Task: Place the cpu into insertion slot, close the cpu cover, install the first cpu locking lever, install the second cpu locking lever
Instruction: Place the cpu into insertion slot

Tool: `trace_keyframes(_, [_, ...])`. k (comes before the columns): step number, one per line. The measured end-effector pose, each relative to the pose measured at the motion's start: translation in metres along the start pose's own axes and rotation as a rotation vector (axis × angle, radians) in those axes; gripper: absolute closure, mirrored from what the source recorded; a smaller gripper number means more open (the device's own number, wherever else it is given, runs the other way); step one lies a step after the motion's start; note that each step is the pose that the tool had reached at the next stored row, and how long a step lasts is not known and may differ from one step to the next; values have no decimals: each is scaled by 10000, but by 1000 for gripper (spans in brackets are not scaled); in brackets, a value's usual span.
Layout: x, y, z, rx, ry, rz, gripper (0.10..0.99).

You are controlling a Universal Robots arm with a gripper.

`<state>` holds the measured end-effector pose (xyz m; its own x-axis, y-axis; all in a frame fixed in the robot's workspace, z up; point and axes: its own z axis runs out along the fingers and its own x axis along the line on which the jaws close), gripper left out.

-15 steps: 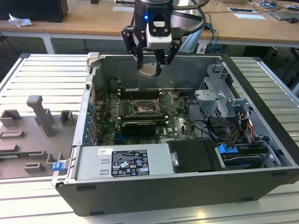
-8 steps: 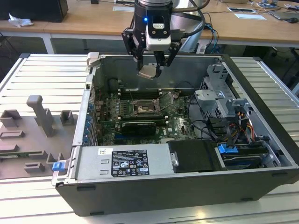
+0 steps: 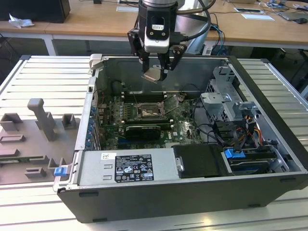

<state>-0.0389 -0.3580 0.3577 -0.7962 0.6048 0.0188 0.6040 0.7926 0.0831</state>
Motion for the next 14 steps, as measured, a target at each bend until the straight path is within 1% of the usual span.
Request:
trace_keyframes(9, [0,-1,10,-10,-47,560,545])
trace_keyframes(11, [0,-1,15,-16,-65,771,545])
trace_keyframes(14, [0,-2,24,-23,-108,1272,545])
